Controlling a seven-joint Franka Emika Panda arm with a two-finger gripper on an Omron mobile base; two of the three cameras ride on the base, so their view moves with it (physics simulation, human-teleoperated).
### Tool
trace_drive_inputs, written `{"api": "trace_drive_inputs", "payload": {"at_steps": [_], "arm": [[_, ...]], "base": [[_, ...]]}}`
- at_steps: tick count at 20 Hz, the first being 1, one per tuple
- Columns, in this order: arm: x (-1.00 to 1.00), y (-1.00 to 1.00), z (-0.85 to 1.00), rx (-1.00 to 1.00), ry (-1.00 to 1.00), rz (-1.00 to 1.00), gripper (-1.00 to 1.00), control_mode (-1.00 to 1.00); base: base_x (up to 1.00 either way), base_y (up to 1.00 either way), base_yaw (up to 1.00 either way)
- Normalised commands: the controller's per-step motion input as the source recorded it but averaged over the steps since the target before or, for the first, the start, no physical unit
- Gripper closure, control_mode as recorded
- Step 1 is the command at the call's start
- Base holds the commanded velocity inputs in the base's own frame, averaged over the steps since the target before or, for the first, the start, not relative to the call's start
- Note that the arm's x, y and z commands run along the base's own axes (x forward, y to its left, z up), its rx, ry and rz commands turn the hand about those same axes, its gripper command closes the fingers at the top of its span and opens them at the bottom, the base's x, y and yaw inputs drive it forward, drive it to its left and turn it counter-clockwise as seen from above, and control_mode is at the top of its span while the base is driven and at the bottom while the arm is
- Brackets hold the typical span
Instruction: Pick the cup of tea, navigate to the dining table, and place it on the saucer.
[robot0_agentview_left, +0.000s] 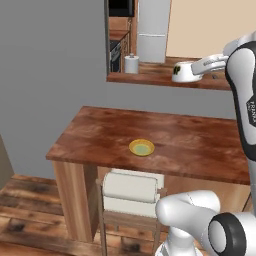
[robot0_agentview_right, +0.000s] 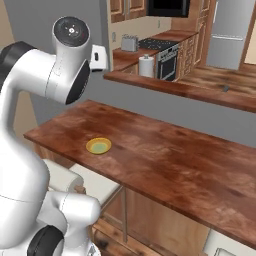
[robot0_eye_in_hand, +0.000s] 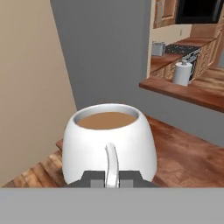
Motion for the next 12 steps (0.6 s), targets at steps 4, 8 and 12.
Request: {"api": "trace_drive_inputs", "payload": {"at_steps": [4, 8, 12], "arm": [[0.00, 0.00, 0.00, 0.00, 0.00, 0.00, 1.00, 1.00], [0.00, 0.00, 0.00, 0.00, 0.00, 0.00, 1.00, 1.00], [0.00, 0.00, 0.00, 0.00, 0.00, 0.00, 1.00, 1.00]], "base": [[0.14, 0.00, 0.00], [0.00, 0.00, 0.00], [0.00, 0.00, 0.00]]}}
